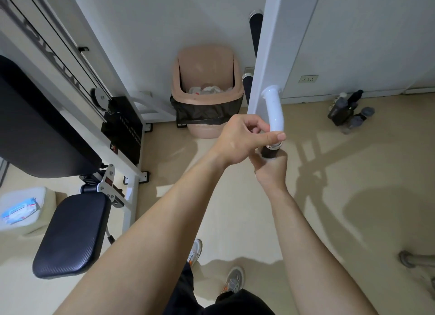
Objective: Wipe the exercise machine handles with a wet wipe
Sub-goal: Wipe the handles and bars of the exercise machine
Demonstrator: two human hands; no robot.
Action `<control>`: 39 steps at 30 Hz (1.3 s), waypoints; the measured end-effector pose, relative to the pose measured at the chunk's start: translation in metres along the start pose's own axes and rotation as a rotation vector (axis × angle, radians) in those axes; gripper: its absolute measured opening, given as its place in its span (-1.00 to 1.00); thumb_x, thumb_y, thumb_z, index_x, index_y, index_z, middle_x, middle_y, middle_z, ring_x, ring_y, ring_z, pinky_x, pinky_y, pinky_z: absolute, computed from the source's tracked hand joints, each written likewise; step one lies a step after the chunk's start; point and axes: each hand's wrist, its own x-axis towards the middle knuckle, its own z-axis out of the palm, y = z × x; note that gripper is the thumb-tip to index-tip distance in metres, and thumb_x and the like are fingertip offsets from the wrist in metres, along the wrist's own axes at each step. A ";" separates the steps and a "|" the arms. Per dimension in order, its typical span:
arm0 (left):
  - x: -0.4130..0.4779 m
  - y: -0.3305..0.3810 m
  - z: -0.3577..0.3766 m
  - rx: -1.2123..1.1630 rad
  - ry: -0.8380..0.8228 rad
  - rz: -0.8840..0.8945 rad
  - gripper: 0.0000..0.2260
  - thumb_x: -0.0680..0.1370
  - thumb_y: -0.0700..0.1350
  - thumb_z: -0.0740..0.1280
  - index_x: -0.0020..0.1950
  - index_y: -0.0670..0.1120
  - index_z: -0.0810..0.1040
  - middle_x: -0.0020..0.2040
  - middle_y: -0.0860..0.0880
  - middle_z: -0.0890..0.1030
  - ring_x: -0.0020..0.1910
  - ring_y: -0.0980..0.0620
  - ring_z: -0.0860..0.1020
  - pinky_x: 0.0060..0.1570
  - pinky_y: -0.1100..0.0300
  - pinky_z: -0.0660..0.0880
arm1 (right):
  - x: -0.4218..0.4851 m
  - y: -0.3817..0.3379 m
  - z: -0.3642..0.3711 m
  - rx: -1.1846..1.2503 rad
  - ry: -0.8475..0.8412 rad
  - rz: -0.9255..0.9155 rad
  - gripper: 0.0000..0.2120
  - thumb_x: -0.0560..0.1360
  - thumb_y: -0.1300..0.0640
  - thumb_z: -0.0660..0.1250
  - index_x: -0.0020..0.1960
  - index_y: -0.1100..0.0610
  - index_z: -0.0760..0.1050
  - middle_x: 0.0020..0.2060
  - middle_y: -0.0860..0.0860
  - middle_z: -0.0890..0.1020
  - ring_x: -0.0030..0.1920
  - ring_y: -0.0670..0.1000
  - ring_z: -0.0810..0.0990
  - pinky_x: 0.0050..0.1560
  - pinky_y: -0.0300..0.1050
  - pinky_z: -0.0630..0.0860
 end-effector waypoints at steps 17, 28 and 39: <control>0.008 0.000 -0.005 -0.007 -0.070 -0.029 -0.70 0.37 -0.07 0.62 -0.21 -0.25 0.59 -0.29 -0.11 0.29 -0.28 -0.08 0.25 -0.24 0.08 0.18 | 0.003 0.018 -0.004 -0.061 -0.069 0.118 -0.65 0.43 0.36 0.43 -0.38 0.11 0.34 -0.45 -0.01 0.42 -0.39 0.00 0.35 -0.30 -0.13 0.32; -0.032 -0.031 -0.025 -0.088 0.112 -0.094 -0.79 0.58 -0.06 0.40 0.12 -0.17 0.62 -0.20 -0.10 0.56 -0.29 0.15 0.48 -0.21 0.38 0.40 | -0.048 0.069 0.018 0.039 -0.205 0.733 -0.73 0.46 0.21 0.51 -0.22 0.15 0.40 -0.43 0.06 0.48 -0.44 0.05 0.39 -0.34 -0.16 0.39; -0.120 -0.076 -0.050 0.155 0.325 -0.110 -0.76 0.40 -0.17 0.58 0.01 0.03 0.67 -0.12 0.12 0.69 -0.19 0.08 0.59 -0.23 0.31 0.47 | -0.070 -0.033 0.056 0.855 -0.512 0.902 -0.37 0.39 -0.27 0.42 0.24 0.12 0.33 0.01 0.10 0.56 0.16 0.16 0.57 0.32 0.12 0.36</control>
